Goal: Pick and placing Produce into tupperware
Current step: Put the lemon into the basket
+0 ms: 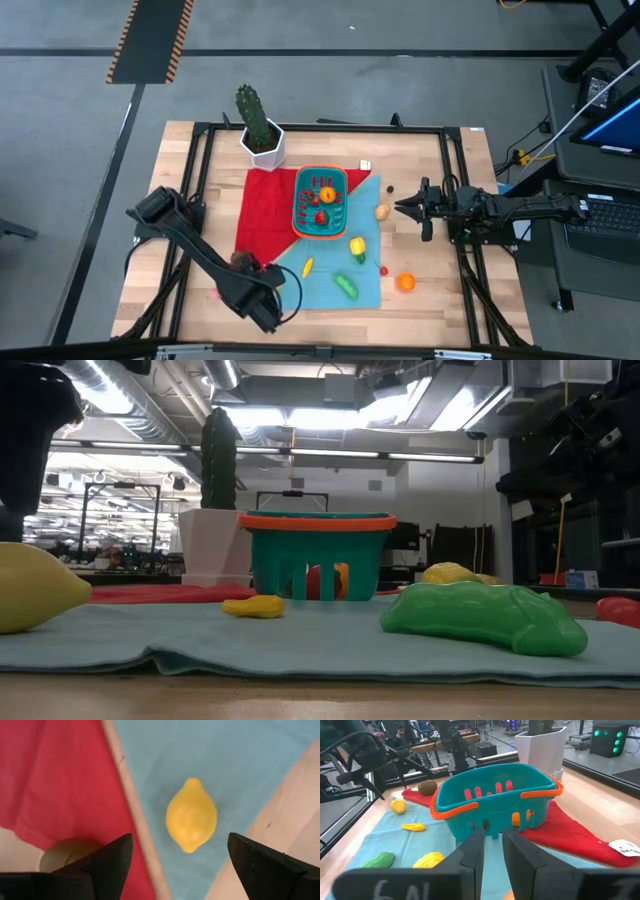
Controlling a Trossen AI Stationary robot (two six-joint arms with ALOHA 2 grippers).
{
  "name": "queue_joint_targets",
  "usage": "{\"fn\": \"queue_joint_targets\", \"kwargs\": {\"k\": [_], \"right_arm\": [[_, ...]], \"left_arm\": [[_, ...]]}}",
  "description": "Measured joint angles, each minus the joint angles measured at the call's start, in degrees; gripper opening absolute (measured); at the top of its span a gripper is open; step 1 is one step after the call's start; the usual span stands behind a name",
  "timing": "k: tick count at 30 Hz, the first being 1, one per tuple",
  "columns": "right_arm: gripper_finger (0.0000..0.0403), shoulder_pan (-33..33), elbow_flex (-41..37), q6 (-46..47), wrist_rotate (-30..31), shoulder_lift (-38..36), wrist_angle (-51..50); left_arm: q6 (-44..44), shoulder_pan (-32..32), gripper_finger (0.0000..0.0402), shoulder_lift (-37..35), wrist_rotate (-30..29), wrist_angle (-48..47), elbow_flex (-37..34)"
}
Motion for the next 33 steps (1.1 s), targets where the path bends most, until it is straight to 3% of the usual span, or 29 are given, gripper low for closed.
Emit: {"fn": "queue_joint_targets", "kwargs": {"k": [11, 33], "right_arm": [[0.0073, 0.00, 0.00, 0.16, -0.10, 0.01, 0.00], [0.0073, 0.00, 0.00, 0.28, -0.09, 0.00, 0.00]], "left_arm": [[-0.11, 0.03, 0.0314, 0.29, -8.02, 2.79, 0.02], [-0.42, 0.40, 0.0314, 0.29, -3.12, 5.79, -0.97]]}}
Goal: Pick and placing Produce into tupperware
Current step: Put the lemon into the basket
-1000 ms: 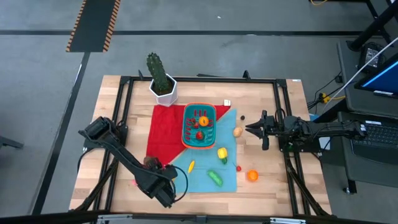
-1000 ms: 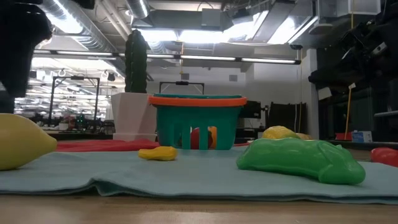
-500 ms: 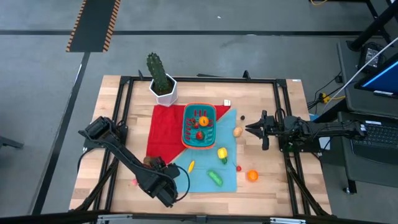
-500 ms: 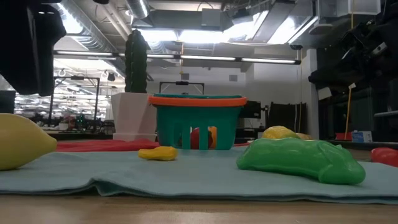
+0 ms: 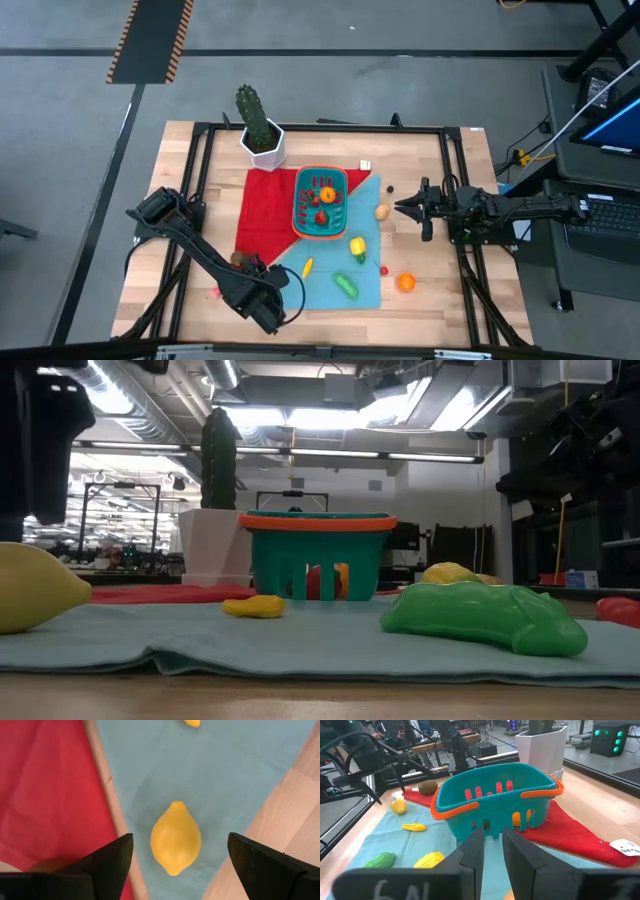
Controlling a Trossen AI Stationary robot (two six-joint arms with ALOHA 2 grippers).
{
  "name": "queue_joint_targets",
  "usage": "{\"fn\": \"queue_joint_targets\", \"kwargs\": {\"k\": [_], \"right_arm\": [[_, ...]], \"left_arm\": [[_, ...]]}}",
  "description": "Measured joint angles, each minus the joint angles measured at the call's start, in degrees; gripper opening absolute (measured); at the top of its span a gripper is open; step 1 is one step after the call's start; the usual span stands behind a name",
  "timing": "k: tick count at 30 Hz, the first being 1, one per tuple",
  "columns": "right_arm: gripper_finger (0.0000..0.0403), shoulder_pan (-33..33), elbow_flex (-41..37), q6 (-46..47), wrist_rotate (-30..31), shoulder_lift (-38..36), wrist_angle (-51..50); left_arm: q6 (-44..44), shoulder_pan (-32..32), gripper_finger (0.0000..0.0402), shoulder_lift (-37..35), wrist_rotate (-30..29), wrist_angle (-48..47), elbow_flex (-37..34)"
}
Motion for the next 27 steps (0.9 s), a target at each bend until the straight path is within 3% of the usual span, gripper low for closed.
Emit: {"fn": "queue_joint_targets", "kwargs": {"k": [27], "right_arm": [[0.0073, 0.00, 0.00, 1.36, 0.02, 0.00, 0.00]], "left_arm": [[0.35, 0.18, 0.0314, 0.04, 3.05, 6.70, -5.43]]}}
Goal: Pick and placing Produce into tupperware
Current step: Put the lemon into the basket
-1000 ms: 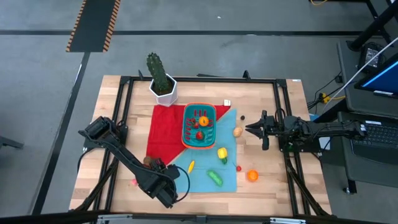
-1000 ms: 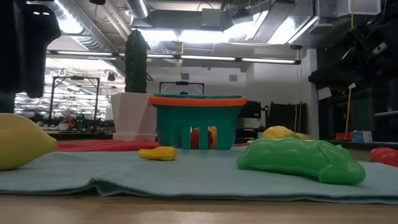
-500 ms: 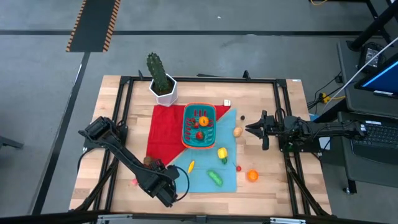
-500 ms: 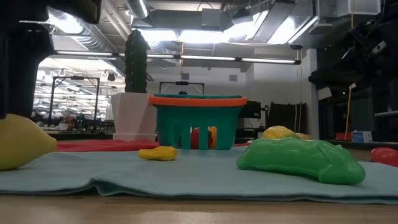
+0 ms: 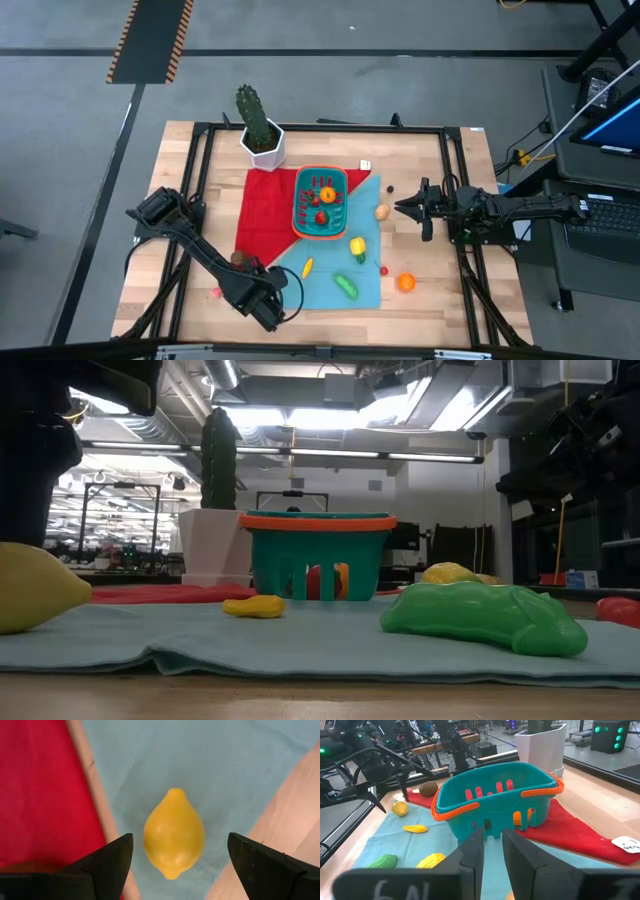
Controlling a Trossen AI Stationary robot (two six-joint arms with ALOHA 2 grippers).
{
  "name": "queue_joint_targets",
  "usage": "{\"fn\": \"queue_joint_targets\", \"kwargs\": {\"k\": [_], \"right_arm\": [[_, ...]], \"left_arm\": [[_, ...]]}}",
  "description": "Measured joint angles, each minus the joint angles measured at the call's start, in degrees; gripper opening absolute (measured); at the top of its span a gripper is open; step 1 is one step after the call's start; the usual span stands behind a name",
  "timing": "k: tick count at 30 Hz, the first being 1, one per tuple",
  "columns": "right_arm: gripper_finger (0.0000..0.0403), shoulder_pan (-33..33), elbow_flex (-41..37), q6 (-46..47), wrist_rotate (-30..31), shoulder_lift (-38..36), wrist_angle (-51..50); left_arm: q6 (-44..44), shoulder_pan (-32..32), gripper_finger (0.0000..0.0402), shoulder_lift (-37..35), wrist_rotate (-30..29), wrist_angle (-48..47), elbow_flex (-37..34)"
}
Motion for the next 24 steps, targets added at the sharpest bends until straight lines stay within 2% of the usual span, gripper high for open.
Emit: {"fn": "queue_joint_targets", "kwargs": {"k": [7, 24], "right_arm": [[0.0073, -0.02, 0.00, -0.07, 0.02, 0.00, -0.02], [0.0073, -0.01, 0.00, -0.06, 0.02, 0.01, 0.00]], "left_arm": [[0.05, 0.46, 0.0314, 0.00, 1.03, 2.47, -2.10], [1.27, 0.91, 0.0314, -0.02, 1.65, 2.77, -2.18]]}}
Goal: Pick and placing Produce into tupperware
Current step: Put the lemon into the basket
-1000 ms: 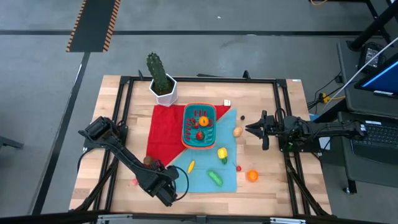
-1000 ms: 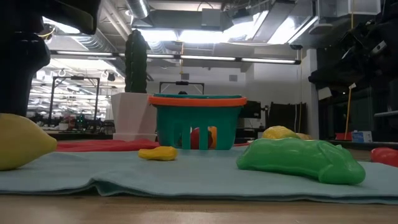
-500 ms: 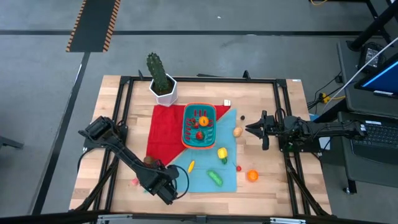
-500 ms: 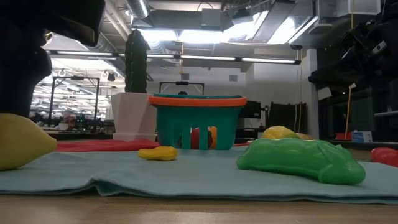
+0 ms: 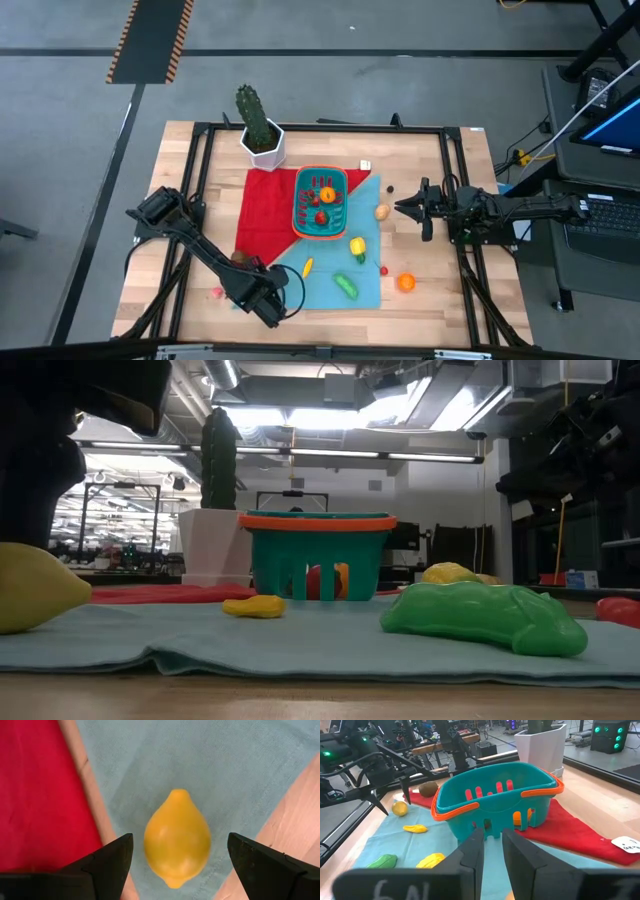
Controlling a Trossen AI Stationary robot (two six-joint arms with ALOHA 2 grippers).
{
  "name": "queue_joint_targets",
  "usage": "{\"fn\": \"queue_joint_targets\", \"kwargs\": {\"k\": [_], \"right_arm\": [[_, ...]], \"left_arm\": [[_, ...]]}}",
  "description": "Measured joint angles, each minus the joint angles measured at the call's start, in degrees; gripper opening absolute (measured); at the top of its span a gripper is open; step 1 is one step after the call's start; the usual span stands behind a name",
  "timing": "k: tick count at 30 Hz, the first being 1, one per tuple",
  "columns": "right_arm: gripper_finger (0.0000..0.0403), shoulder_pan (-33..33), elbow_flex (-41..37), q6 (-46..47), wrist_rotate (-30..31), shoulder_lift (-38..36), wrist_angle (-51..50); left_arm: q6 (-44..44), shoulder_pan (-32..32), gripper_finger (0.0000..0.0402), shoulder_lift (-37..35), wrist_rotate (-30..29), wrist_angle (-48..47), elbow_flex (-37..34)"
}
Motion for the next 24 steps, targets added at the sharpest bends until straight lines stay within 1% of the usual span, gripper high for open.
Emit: {"fn": "queue_joint_targets", "kwargs": {"k": [5, 8, 19, 24], "right_arm": [[0.0073, -0.01, 0.00, -0.01, 0.00, -0.01, 0.00], [0.0073, -0.01, 0.00, -0.01, 0.01, -0.01, 0.00], [0.0073, 0.01, 0.00, -0.01, 0.02, -0.01, -0.02], [0.0073, -0.01, 0.00, -0.01, 0.02, -0.01, 0.00]], "left_arm": [[-0.07, 0.00, 0.0312, 0.00, 0.00, 0.00, 0.00], [-0.15, 0.15, 0.0303, -0.07, 0.11, 1.41, -0.84], [0.16, 0.97, 0.0250, -0.07, 1.83, 1.63, -1.36], [0.17, 1.03, 0.0216, -0.07, 2.21, 1.55, -1.36]]}}
